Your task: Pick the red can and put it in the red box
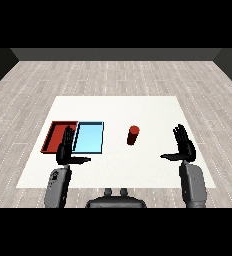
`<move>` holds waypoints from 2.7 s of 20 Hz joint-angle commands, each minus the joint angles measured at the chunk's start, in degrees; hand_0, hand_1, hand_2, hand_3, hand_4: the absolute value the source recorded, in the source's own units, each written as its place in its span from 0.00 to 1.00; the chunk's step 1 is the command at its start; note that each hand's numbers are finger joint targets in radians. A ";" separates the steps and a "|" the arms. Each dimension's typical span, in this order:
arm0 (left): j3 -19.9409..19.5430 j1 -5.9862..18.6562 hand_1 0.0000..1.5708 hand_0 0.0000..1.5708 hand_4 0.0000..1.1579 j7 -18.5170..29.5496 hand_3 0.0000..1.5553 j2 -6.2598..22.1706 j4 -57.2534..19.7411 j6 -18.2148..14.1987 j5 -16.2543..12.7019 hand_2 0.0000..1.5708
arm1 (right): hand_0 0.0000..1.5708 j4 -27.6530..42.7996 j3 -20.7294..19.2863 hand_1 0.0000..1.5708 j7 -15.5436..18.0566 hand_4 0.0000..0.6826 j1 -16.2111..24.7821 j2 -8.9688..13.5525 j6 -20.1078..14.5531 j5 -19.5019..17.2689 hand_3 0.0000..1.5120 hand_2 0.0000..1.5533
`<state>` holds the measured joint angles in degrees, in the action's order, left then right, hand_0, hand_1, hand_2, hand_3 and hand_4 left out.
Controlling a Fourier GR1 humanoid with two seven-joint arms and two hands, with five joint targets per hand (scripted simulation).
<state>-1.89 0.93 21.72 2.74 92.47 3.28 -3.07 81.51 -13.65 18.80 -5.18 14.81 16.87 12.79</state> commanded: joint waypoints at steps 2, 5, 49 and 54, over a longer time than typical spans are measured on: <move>-1.35 -1.28 0.00 0.00 0.00 4.70 0.00 0.61 -1.97 2.68 -1.74 0.00 | 0.00 -1.33 0.07 0.00 2.31 0.00 -2.34 -0.91 -0.06 -0.94 0.00 0.00; 0.71 -1.45 0.00 0.00 0.00 2.64 0.00 -1.69 1.46 -1.06 0.42 0.00 | 0.00 -4.91 -0.75 0.00 3.40 0.00 -3.06 -0.03 1.60 -0.98 0.00 0.00; -1.64 0.82 0.00 0.00 0.00 3.00 0.00 -0.87 -1.29 1.03 -2.81 0.00 | 0.00 -34.57 3.27 0.00 5.04 0.00 -22.49 -9.18 -2.12 0.31 0.00 0.00; -1.30 -0.41 0.00 0.00 0.00 3.79 0.00 -1.13 0.14 0.51 -2.09 0.00 | 0.00 -35.83 4.58 0.00 6.18 0.00 -23.68 -13.15 -6.36 -0.44 0.00 0.00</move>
<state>-3.59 -0.50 25.97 2.10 92.84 4.98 -6.00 47.37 -9.56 25.41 -26.77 4.00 12.98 12.22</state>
